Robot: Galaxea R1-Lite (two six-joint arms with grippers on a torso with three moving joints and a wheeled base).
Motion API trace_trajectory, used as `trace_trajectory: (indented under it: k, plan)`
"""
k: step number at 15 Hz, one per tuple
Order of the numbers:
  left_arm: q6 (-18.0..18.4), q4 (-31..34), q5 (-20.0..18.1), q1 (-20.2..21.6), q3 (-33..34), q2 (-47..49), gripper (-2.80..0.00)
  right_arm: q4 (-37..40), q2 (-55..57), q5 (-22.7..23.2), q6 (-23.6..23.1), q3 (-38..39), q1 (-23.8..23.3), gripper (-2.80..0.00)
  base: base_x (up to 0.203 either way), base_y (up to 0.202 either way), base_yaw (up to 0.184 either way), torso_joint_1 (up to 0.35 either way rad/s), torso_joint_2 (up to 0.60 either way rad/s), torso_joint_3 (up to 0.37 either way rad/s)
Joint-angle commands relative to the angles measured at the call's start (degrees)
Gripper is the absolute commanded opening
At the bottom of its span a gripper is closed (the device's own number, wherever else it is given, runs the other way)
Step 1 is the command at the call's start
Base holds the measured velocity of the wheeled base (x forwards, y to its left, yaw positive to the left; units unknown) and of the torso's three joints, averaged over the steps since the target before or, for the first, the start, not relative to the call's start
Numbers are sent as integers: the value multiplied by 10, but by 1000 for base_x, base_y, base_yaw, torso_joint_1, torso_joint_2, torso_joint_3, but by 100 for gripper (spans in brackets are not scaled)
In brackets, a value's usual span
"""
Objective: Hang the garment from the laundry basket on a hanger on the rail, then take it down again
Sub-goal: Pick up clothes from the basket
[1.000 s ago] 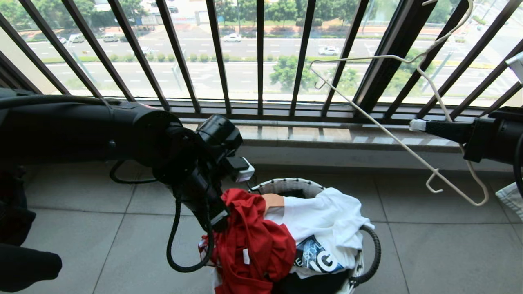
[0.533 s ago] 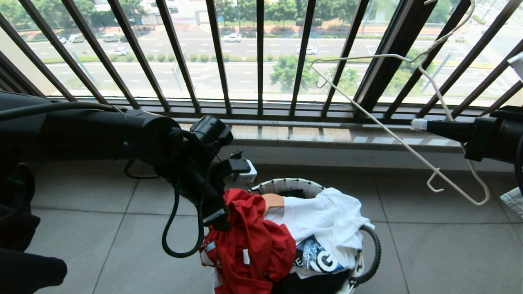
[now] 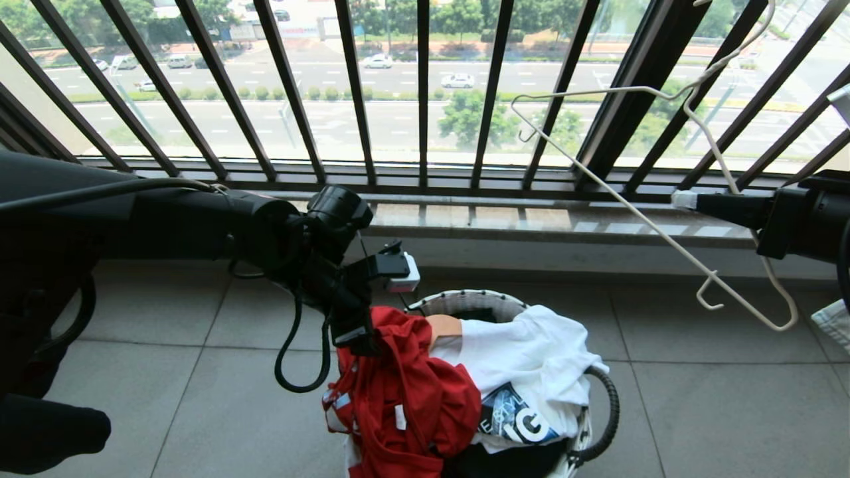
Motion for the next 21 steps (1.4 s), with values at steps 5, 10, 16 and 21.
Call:
trace_trajectory:
  k: [5,10,16,21]
  plan:
    - [8,-95,4,2,-2,55,0,-11,9,2,0,1,0,-280,0,0,0,0,0,0]
    - [0,-121,12,2,-3,63,0,-12,10,2,0,0,-2,-280,0,0,0,0,0,0]
    - [-15,-134,10,2,-6,67,-280,-14,14,2,0,0,-4,-280,0,0,0,0,0,0]
    - [-32,-135,9,2,-19,71,-280,-14,14,2,0,0,-4,-280,0,0,0,0,0,0]
